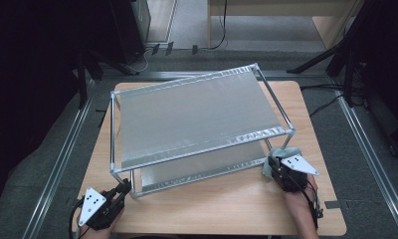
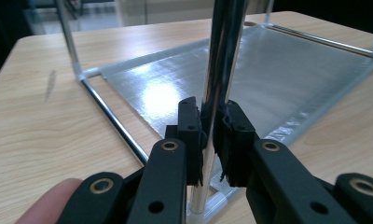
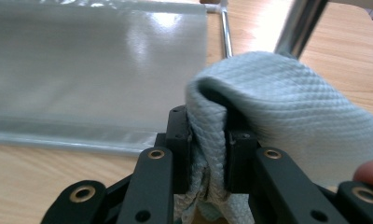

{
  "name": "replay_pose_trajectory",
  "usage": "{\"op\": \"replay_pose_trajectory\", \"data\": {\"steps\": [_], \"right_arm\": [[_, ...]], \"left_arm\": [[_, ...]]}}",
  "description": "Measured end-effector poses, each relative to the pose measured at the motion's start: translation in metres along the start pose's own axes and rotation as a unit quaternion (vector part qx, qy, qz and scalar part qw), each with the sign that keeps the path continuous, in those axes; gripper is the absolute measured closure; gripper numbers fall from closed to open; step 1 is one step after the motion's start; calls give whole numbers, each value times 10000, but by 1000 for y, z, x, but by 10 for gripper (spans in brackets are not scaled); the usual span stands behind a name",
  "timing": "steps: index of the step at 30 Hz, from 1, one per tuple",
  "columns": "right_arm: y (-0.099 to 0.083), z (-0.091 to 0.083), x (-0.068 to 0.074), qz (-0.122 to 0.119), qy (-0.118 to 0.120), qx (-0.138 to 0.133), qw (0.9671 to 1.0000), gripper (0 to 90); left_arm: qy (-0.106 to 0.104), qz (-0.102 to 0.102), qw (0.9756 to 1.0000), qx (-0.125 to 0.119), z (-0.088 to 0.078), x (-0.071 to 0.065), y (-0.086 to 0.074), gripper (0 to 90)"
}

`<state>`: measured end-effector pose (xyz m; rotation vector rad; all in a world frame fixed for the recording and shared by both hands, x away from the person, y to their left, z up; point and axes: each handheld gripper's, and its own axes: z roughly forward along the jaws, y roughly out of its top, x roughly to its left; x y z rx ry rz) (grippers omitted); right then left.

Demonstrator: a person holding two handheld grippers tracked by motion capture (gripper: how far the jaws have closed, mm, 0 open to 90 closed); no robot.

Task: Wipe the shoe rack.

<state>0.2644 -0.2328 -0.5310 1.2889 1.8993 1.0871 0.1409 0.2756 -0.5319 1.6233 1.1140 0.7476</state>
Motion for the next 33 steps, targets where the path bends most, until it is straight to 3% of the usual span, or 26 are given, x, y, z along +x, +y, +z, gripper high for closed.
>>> {"op": "replay_pose_trajectory", "data": {"steps": [5,8,9,14,16,18,20,21,25,26,28,30,33], "right_arm": [[3,-22,14,42,589,-479,9971,759],[3,-25,19,-78,783,-477,9958,752],[-2,-25,22,-251,766,-227,9965,734],[-21,-24,1,-177,858,617,9942,623],[-24,-26,-4,-239,848,745,9933,596],[-25,-38,-19,-339,888,848,9919,504],[-24,-42,-24,-307,927,817,9919,484],[-21,-50,-32,-250,913,749,9927,430],[-18,-57,-38,-441,723,745,9936,341],[-17,-61,-40,-548,631,703,9940,248],[-15,-62,-40,-564,599,698,9942,207],[-11,-66,-40,-598,491,431,9961,144],[-8,-66,-37,-600,577,218,9963,128]], "left_arm": [[-277,230,9994,4,2,-8,1,811],[-347,304,9989,-4,2,-11,1,812],[-369,336,9988,12,2,-13,1,813],[-454,351,9984,0,2,-14,0,812],[-461,351,9983,1,2,-14,0,812],[-462,354,9983,1,3,-13,1,811],[-451,346,9984,5,3,-14,1,811],[-443,337,9984,7,3,-14,1,811],[-444,339,9984,14,3,-14,1,810],[-445,339,9984,12,3,-14,1,811],[-446,332,9985,8,3,-14,1,810],[-450,339,9984,17,3,-14,1,811],[-467,329,9984,13,3,-14,1,811]]}}
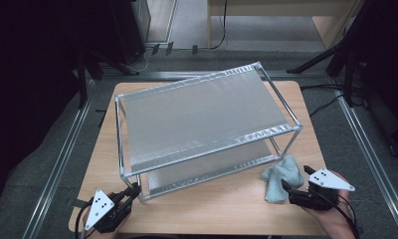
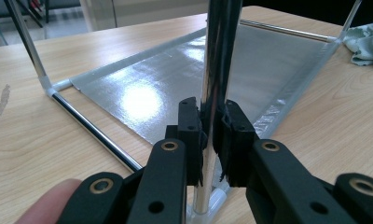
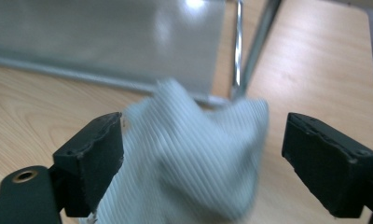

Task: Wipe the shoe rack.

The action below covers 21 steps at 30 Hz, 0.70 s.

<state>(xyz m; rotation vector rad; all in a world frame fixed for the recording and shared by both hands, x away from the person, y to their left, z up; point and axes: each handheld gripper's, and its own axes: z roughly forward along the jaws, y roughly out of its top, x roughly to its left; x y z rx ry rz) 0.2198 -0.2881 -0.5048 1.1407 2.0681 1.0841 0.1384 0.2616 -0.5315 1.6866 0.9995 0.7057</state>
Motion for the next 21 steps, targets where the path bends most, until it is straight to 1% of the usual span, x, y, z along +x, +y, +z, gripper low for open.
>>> {"op": "replay_pose_trajectory", "data": {"steps": [1,2,3,4,5,6,7,8,9,10,11,12,13,14,15,16,17,18,19,20,21], "right_arm": [[1,2,3,-66,51,-53,10000,127],[0,11,10,-256,210,1,9995,137],[-2,17,12,-326,240,137,9991,149],[-2,17,12,-326,240,137,9991,149],[-5,23,14,-396,161,337,9985,173],[-10,33,15,-475,-131,687,9964,219],[-13,36,13,-413,-157,751,9962,241],[-15,37,11,-307,-114,745,9967,260],[-16,38,8,-171,-42,758,9970,274],[-17,40,6,-86,-37,774,9970,292],[-19,41,4,-20,-87,805,9967,321],[-19,41,4,-20,-87,805,9967,321],[-20,43,3,30,-156,859,9962,349],[-21,44,2,76,-236,904,9956,380],[-22,45,2,161,-190,907,9956,442],[-22,45,2,178,-125,895,9957,496],[-22,45,3,181,-84,882,9959,541],[-22,44,4,154,-83,897,9958,607],[-21,44,6,102,-128,914,9957,681],[-21,44,6,102,-128,914,9957,681],[-18,43,8,2,-290,968,9949,759]], "left_arm": [[-16,-2,10000,2,0,0,0,811],[-24,1,10000,4,0,0,0,811],[-64,-8,10000,1,0,0,0,811],[-64,-8,10000,1,0,0,0,810],[-145,-24,9999,12,0,0,0,810],[-226,-33,9997,6,0,0,0,809],[-332,99,9994,6,-1,-2,0,809],[-392,161,9991,-8,-2,-3,-1,810],[-416,244,9988,-30,-2,-5,-1,811],[-438,294,9986,-46,-2,-7,-1,810],[-441,305,9985,-61,-2,-8,0,804],[-441,305,9985,-61,-2,-8,0,787],[-432,291,9986,-69,-1,-9,0,787],[-415,277,9987,-76,-1,-10,0,777],[-406,198,9990,-69,0,-11,1,771],[-415,145,9990,-70,1,-11,1,770],[-393,126,9991,-75,1,-11,1,774],[-354,133,9993,-71,1,-12,1,792],[-338,145,9993,-64,1,-13,1,800],[-338,145,9993,-64,1,-13,1,804],[-283,242,9993,-69,0,-16,2,809]]}}
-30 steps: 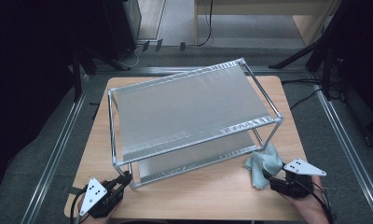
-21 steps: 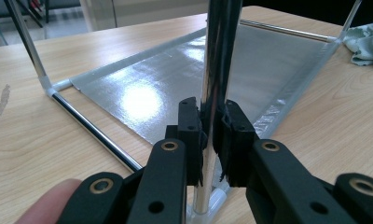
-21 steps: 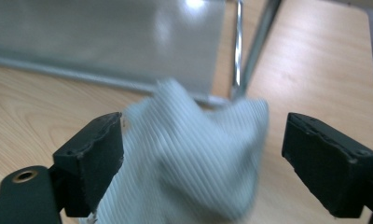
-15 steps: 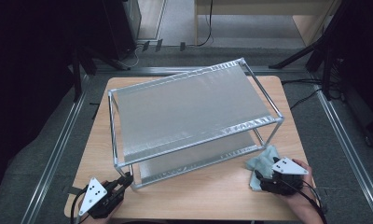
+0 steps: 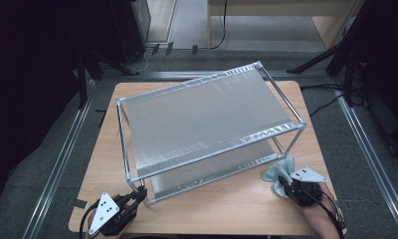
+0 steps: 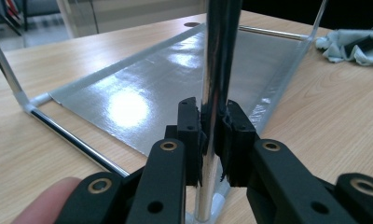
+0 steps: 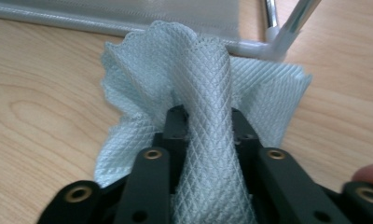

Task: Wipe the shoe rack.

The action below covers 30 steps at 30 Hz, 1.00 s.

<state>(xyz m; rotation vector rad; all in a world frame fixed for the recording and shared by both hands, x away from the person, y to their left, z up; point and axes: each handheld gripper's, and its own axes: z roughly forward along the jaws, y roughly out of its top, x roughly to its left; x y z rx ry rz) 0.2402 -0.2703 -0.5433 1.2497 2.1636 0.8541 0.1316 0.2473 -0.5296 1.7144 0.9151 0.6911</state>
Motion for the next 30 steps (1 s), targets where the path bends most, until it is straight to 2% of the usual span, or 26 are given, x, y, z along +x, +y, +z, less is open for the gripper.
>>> {"op": "replay_pose_trajectory", "data": {"steps": [1,3,6,7,8,9,10,11,13,14,15,16,17,18,19,20,23,25,26,27,30], "right_arm": [[0,0,0,0,0,0,10000,759],[9,-12,1,93,-242,-287,9993,775],[28,-35,0,308,-352,-916,9947,774],[28,-35,0,308,-352,-916,9947,774],[41,-53,2,391,-302,-1344,9897,774],[41,-53,2,391,-302,-1344,9897,774],[48,-63,3,384,-291,-1526,9871,774],[56,-73,5,367,-316,-1731,9837,773],[74,-96,9,503,-744,-2211,9711,773],[81,-103,10,639,-851,-2403,9648,774],[81,-103,10,639,-851,-2403,9648,774],[89,-109,12,729,-841,-2591,9594,774],[108,-113,15,718,-900,-2785,9535,772],[108,-113,15,718,-900,-2785,9535,772],[118,-110,15,655,-902,-2793,9537,770],[136,-100,12,597,-909,-2785,9543,769],[151,-80,1,852,-1000,-2612,9563,772],[154,-65,-5,994,-942,-2317,9631,777],[153,-59,-6,985,-879,-2185,9669,780],[152,-54,-5,932,-806,-2134,9692,782],[150,-54,1,770,-849,-2127,9704,784]], "left_arm": [[0,0,10000,0,0,0,0,811],[-69,46,10000,5,0,-4,1,812],[-232,95,9997,25,3,-9,1,813],[-232,95,9997,25,3,-9,1,813],[-261,72,9996,27,3,-9,1,814],[-261,72,9996,27,3,-9,1,814],[-280,67,9996,34,3,-8,1,814],[-293,53,9996,27,2,-8,1,814],[-313,39,9995,8,1,-7,0,814],[-320,44,9995,6,1,-7,-1,814],[-339,49,9994,-6,1,-6,-1,814],[-360,30,9993,-14,1,-6,-1,814],[-373,15,9993,-26,1,-5,-1,813],[-389,32,9992,-20,1,-5,-1,813],[-404,58,9992,-14,1,-4,-1,814],[-404,66,9992,5,1,-4,0,814],[-376,71,9993,5,2,-3,0,814],[-378,47,9993,1,2,-4,-1,814],[-378,47,9993,1,2,-4,-1,814],[-390,43,9992,-11,1,-5,-1,814],[-427,17,9991,-22,1,-4,-1,813]]}}
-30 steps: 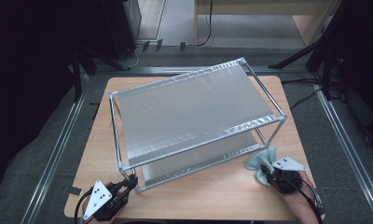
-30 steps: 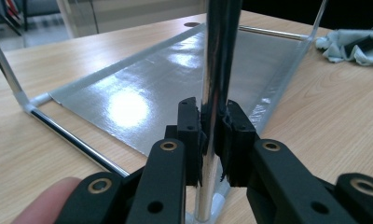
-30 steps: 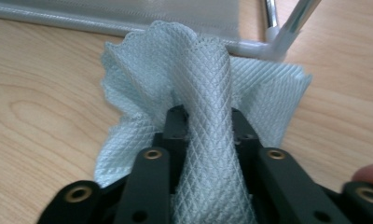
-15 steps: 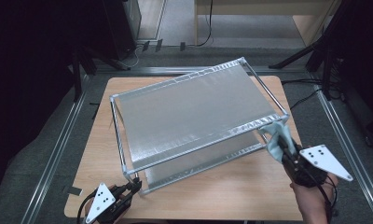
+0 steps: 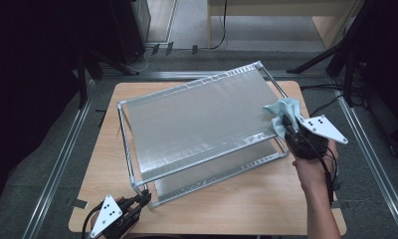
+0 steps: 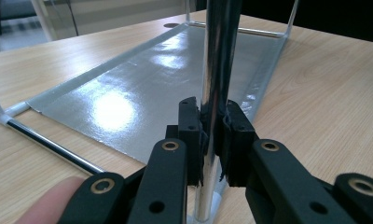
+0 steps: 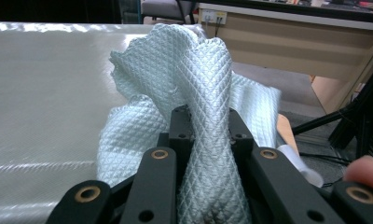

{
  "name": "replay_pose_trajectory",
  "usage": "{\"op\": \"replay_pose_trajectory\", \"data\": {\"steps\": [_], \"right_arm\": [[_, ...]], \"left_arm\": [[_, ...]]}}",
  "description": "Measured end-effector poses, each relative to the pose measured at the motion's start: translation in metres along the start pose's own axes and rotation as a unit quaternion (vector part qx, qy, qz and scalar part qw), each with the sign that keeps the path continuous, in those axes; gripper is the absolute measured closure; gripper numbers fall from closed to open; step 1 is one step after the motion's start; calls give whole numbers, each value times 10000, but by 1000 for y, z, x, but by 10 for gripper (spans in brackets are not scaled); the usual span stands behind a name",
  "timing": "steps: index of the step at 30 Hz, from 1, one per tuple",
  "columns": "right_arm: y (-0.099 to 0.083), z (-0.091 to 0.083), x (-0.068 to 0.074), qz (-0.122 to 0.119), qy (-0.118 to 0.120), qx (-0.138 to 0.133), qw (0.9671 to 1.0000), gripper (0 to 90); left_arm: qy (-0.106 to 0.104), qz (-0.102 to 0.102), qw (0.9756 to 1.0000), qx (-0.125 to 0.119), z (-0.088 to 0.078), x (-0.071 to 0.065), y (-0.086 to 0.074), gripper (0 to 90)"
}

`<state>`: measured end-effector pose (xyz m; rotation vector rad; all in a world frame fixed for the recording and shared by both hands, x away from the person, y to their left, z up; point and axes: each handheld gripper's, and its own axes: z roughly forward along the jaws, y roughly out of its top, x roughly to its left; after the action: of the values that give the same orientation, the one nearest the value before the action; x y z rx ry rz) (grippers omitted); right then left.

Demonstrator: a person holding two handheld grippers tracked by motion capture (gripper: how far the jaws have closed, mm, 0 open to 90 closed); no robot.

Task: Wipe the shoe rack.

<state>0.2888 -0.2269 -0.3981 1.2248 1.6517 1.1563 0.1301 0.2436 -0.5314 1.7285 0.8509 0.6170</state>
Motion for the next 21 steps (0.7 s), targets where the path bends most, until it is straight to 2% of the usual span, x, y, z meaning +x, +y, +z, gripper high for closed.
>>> {"op": "replay_pose_trajectory", "data": {"steps": [3,5,10,11,12,14,18,21], "right_arm": [[-1,-2,3,-9,59,5,10000,782],[-2,-5,11,-40,17,23,10000,780],[-1,-10,34,-142,385,95,9991,781],[-1,-10,34,-142,385,95,9991,781],[-1,-12,46,-139,595,61,9981,779],[-2,-15,60,-160,750,41,9970,776],[-6,-23,88,-222,1016,-58,9946,767],[-10,-31,104,-177,1264,-154,9917,763]], "left_arm": [[-20,-28,10000,-5,0,1,0,811],[-18,-45,10000,-1,0,0,0,811],[-106,11,9999,-23,-1,-4,-1,812],[-106,11,9999,-23,-1,-4,-1,812],[-113,-53,9999,-7,-1,-4,0,811],[-115,-101,9999,-13,0,-5,0,809],[-139,-79,9999,-12,2,-9,1,809],[-179,6,9998,6,3,-14,1,811]]}}
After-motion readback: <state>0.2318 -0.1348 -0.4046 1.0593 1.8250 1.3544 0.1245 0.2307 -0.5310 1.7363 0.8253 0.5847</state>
